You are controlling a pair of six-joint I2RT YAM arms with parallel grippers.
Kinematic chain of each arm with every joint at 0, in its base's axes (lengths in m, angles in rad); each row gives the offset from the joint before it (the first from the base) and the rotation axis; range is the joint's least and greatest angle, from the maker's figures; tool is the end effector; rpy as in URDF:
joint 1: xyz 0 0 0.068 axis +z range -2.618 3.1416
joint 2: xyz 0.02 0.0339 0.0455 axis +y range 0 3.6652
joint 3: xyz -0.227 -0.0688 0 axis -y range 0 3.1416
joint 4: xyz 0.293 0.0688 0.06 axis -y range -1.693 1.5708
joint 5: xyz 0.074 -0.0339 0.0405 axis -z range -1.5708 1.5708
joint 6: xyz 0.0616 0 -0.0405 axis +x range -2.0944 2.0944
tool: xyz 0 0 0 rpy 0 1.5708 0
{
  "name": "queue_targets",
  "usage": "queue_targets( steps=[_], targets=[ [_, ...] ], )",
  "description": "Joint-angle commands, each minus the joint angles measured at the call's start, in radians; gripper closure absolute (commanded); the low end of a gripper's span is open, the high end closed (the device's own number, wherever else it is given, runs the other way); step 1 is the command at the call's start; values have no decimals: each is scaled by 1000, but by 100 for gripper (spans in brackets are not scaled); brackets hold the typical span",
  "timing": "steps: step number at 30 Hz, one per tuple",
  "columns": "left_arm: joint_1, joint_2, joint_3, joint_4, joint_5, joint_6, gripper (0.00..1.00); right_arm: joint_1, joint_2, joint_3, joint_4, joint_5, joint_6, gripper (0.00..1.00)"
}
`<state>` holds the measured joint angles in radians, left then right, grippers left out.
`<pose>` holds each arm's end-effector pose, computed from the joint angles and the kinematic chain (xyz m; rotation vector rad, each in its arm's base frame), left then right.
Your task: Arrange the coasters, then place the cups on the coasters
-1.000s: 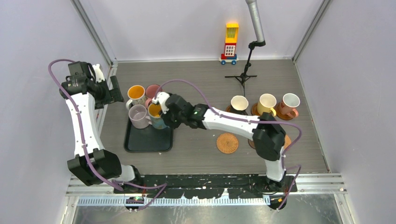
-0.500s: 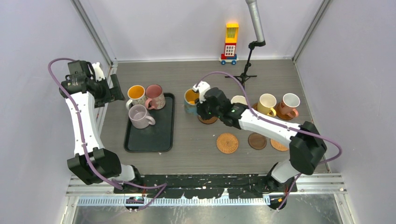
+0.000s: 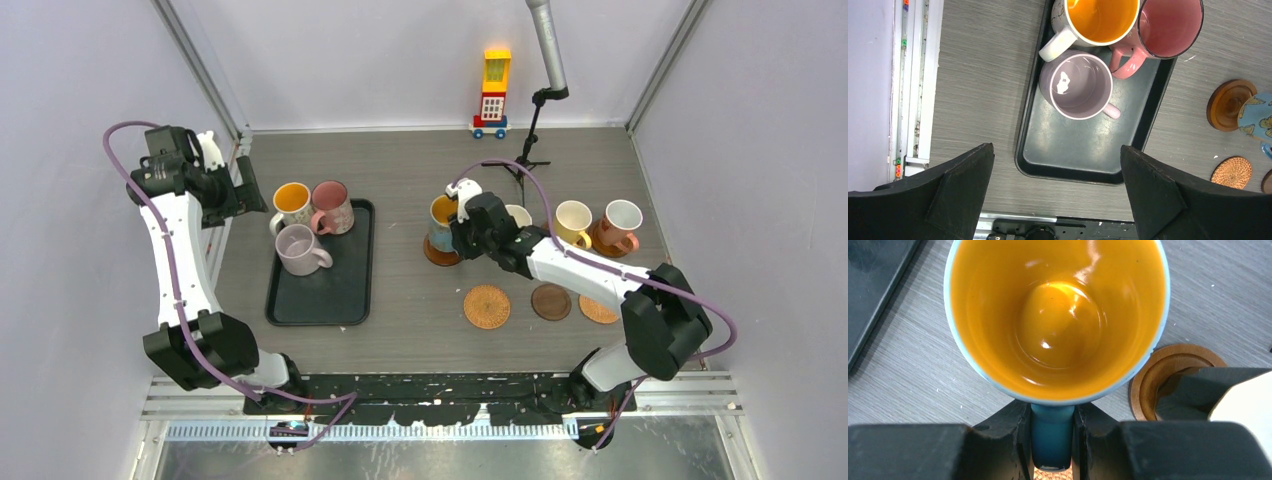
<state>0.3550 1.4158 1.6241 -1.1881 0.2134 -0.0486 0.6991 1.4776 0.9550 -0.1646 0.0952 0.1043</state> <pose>0.3177 0.1039 0.3456 -0.4251 2.4881 -0.1499 0.3002 0.2448 0.1594 -0.6173 2.1890 0.3208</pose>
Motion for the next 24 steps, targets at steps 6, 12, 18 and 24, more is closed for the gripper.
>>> queue_targets(
  steps=[6, 12, 18, 24],
  targets=[
    [7, 5, 46, -8, 8, 4, 0, -10, 6, 14, 257, 10, 21, 100],
    [8, 3, 49, -5, 4, 11, 0, -10, 35, -16, 274, 29, 16, 100],
    [7, 9, 54, -6, -13, 17, 0, -9, 67, -32, 293, 32, 10, 100],
    [7, 15, 57, -6, -16, 18, 0, -8, 91, -50, 312, 25, 20, 97]
  ],
)
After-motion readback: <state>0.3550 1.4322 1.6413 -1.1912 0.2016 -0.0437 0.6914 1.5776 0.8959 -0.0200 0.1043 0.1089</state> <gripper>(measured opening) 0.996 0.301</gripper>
